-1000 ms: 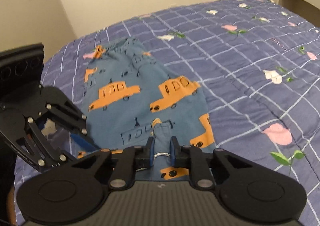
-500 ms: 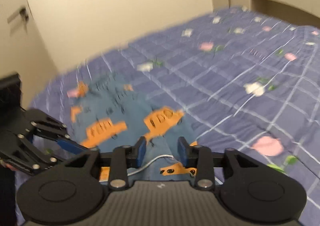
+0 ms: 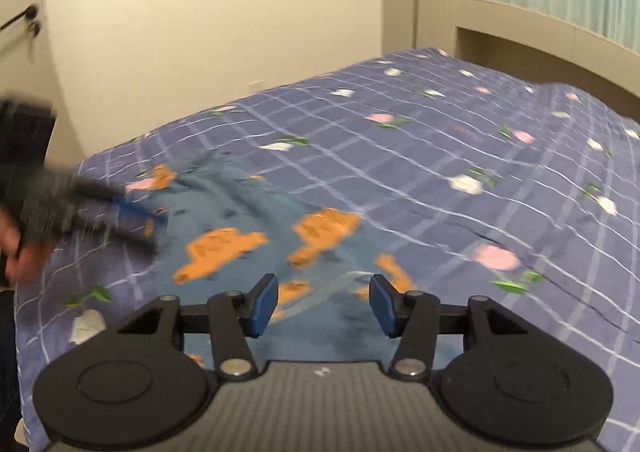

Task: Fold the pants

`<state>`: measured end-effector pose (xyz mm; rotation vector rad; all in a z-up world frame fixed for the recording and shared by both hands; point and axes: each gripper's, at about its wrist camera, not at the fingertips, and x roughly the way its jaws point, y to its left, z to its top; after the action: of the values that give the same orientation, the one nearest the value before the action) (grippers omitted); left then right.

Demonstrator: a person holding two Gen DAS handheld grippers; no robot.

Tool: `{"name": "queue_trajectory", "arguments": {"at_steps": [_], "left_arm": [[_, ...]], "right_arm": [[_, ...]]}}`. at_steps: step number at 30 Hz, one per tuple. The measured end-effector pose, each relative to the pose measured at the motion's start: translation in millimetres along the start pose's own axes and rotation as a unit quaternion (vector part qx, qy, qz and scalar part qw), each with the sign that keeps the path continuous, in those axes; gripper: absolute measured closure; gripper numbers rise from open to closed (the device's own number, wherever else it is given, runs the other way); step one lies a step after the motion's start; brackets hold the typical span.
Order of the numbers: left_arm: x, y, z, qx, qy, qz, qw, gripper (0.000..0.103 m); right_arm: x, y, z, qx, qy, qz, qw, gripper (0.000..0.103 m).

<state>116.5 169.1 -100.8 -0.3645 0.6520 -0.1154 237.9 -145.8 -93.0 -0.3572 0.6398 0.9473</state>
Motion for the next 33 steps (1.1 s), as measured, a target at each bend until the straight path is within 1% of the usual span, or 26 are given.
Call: {"name": "queue_trajectory", "arguments": {"at_steps": [2,4,6,7,9,11,13,14,16,18,20,21,22,23,25,27,30,32,33], "left_arm": [[-13,34,14,-0.013,-0.012,0.047,0.9988,0.021],[-21,64,24,-0.034,-0.014,0.086,0.9956,0.021],[-26,89,32,-0.059,-0.020,0.099,0.9931,0.021],[-28,101,34,-0.080,-0.023,0.102,0.9914,0.021],[-30,122,38,-0.117,-0.028,0.092,0.9885,0.021],[-32,143,39,-0.163,-0.033,0.075,0.9832,0.021],[-31,159,40,-0.202,-0.038,0.047,0.9776,0.021],[-30,164,39,-0.207,-0.038,0.044,0.9766,0.021],[-24,166,45,-0.196,-0.035,0.041,0.9792,0.020],[-17,165,48,-0.183,-0.025,0.034,0.9822,0.018],[-10,168,50,-0.178,-0.011,0.023,0.9838,0.015],[-7,170,51,-0.181,-0.008,0.017,0.9833,0.015],[-4,171,51,-0.187,-0.004,0.009,0.9824,0.013],[-1,173,51,-0.193,-0.001,0.002,0.9813,0.011],[12,176,52,-0.209,0.008,-0.016,0.9777,0.011],[24,175,52,-0.221,0.017,-0.023,0.9748,0.011],[40,170,54,-0.234,0.031,-0.035,0.9712,0.011],[48,165,55,-0.241,0.037,-0.051,0.9685,0.011],[51,161,55,-0.239,0.040,-0.053,0.9687,0.012]], "right_arm": [[11,35,1,-0.019,-0.008,0.003,1.000,0.046],[28,74,4,-0.040,-0.019,0.000,0.999,0.042],[47,117,12,-0.064,-0.034,-0.007,0.997,0.040],[60,139,19,-0.077,-0.042,-0.014,0.996,0.040],[81,171,34,-0.093,-0.056,-0.018,0.994,0.039],[108,202,47,-0.119,-0.070,-0.028,0.990,0.039],[138,225,57,-0.133,-0.068,-0.032,0.988,0.041],[150,232,59,-0.141,-0.063,-0.038,0.987,0.042],[173,245,62,-0.156,-0.048,-0.057,0.985,0.049],[197,252,63,-0.170,-0.034,-0.091,0.981,0.050],[216,251,61,-0.176,-0.016,-0.114,0.978,0.055],[221,247,59,-0.172,-0.016,-0.135,0.976,0.062],[224,240,58,-0.161,-0.014,-0.149,0.976,0.076],[226,230,57,-0.140,-0.012,-0.147,0.979,0.082],[219,210,56,-0.081,-0.018,-0.132,0.988,0.091],[203,201,57,-0.036,-0.043,-0.120,0.991,0.092],[181,191,57,0.000,-0.081,-0.107,0.991,0.092],[171,185,57,0.018,-0.093,-0.103,0.990,0.092],[168,183,57,0.022,-0.094,-0.099,0.990,0.092]]}}
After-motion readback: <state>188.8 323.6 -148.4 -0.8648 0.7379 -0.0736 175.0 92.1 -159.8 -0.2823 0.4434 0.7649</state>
